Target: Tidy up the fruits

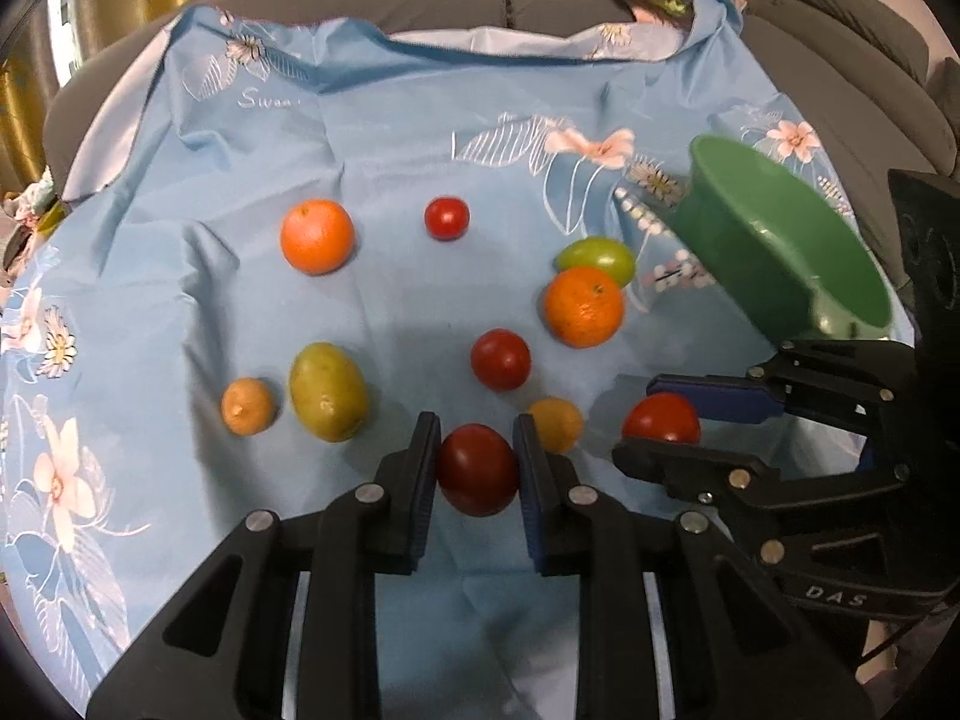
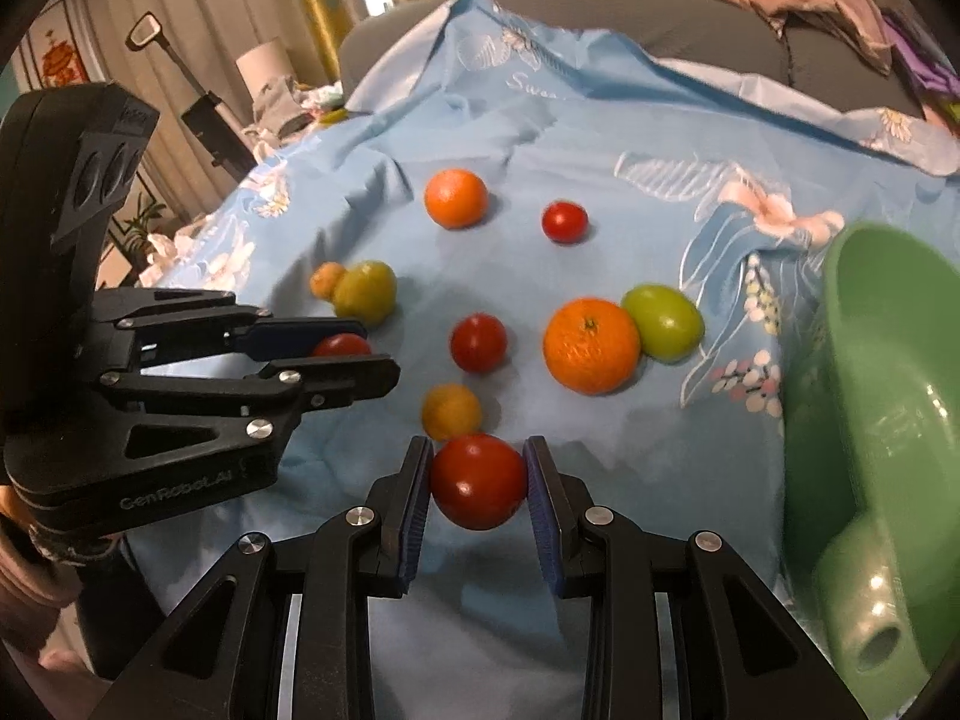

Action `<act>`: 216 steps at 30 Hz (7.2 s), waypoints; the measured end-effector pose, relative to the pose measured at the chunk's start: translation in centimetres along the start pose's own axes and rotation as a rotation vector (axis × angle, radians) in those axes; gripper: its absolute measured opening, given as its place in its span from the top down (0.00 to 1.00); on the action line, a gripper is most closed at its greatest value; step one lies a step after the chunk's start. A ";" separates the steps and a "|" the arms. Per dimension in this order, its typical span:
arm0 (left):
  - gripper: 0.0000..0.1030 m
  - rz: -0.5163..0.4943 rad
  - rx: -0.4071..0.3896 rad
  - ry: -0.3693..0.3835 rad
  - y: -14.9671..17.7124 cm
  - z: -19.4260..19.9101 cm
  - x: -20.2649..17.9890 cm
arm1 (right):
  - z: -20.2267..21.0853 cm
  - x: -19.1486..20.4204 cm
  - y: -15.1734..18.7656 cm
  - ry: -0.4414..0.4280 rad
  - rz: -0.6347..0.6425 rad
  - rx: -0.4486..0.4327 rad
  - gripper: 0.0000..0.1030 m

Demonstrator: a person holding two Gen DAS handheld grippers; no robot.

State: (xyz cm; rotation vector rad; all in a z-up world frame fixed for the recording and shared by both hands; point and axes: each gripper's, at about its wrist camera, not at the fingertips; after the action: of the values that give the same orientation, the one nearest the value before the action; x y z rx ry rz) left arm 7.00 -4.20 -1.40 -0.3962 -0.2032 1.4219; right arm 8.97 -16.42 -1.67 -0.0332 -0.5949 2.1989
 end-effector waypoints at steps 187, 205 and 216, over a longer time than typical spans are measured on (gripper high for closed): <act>0.75 0.114 -0.083 -0.068 4.3 7.9 2.4 | 6.1 2.4 0.2 -0.013 -0.027 -0.131 0.71; 0.75 0.081 -0.145 -0.076 5.0 10.7 0.3 | 9.9 3.4 1.4 0.004 0.000 -0.224 0.71; 0.75 0.046 -0.165 -0.079 4.5 11.5 -1.0 | 10.9 2.7 1.9 0.008 -0.015 -0.259 0.71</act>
State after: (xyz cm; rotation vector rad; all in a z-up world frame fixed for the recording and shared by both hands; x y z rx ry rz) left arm -1.48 -3.08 7.54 -0.4824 -0.3795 1.4727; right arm 3.44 -19.85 7.69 -0.1727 -0.8683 2.0934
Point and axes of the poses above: each gripper's, at about its wrist camera, not at the fingertips, and z roughly against the way its jaws point, x to its left, y to its underside, and after that the axes turned 13 degrees about x, right-handed
